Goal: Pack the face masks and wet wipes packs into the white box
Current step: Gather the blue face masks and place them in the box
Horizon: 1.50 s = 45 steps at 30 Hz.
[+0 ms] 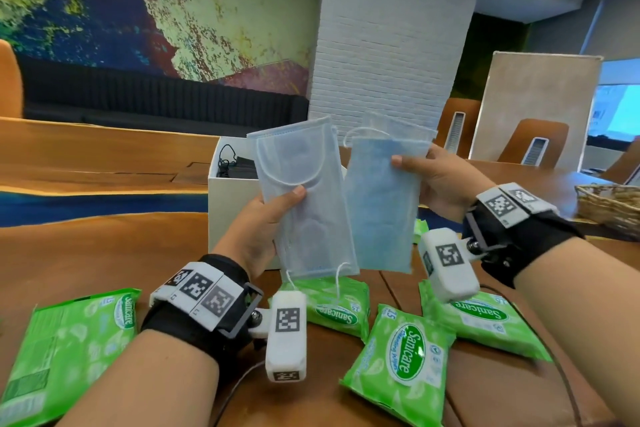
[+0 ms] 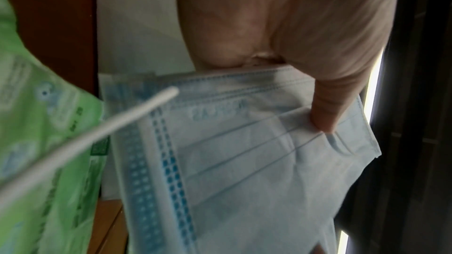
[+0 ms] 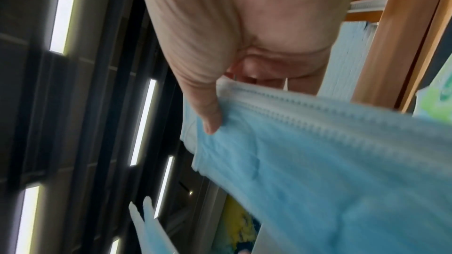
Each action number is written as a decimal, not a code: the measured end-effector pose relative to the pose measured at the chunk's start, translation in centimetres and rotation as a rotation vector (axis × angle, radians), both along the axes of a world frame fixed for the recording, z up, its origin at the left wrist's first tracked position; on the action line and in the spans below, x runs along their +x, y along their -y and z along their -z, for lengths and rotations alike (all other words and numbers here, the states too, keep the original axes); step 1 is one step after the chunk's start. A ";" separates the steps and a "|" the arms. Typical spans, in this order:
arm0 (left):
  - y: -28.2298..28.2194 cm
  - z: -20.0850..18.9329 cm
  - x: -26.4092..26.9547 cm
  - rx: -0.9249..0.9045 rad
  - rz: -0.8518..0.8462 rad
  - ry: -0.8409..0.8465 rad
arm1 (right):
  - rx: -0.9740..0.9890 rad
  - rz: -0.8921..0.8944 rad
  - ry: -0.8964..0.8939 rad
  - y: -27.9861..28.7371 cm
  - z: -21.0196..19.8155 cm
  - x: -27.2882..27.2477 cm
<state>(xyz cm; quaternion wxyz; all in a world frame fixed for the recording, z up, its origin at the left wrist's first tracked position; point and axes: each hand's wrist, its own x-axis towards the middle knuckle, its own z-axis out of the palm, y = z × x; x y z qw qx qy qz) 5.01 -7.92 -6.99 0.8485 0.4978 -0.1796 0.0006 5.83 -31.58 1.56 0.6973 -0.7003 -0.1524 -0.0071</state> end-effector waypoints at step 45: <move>1.4 1.4 -0.5 0.295 -0.006 0.081 | -0.033 -0.189 0.075 -5.8 7.3 -0.2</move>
